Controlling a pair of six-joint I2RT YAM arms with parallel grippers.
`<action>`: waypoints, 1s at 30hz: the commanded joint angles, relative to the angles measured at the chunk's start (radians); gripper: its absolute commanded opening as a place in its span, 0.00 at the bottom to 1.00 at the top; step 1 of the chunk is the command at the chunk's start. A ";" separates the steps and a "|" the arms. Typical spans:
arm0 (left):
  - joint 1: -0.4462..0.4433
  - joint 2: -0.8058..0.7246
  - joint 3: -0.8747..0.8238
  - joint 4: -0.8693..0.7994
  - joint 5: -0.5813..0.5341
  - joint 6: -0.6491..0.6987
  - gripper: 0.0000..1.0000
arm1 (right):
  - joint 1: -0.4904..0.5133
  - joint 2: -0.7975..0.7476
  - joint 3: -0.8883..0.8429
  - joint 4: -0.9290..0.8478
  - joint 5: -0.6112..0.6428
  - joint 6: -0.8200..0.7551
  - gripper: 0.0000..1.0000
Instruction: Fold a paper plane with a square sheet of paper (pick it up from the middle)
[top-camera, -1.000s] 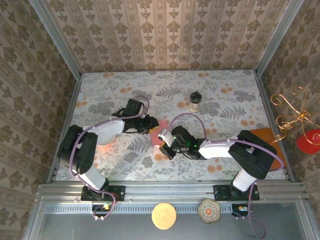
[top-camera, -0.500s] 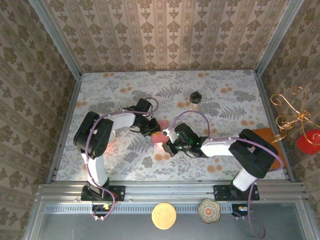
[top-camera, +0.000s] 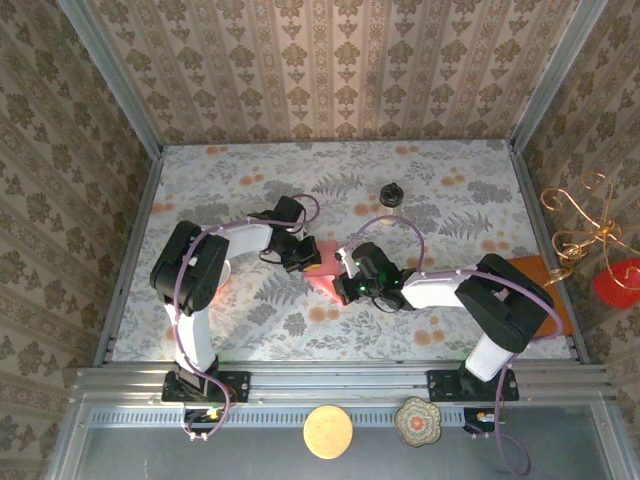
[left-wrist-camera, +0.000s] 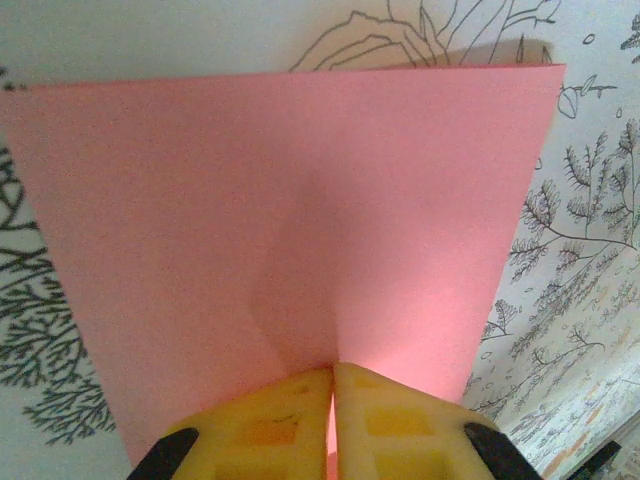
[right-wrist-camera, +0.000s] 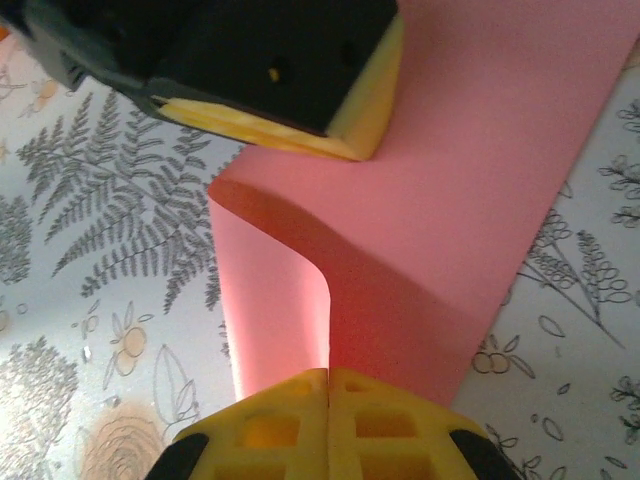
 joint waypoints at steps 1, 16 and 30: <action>-0.005 0.044 0.015 -0.065 -0.011 0.036 0.12 | -0.006 0.015 0.037 -0.032 0.051 0.012 0.00; -0.006 0.017 0.078 -0.107 0.011 0.078 0.11 | -0.011 0.044 0.073 -0.087 0.039 -0.022 0.00; 0.007 0.056 0.148 -0.138 -0.053 0.103 0.14 | -0.015 0.051 0.076 -0.087 0.011 -0.017 0.00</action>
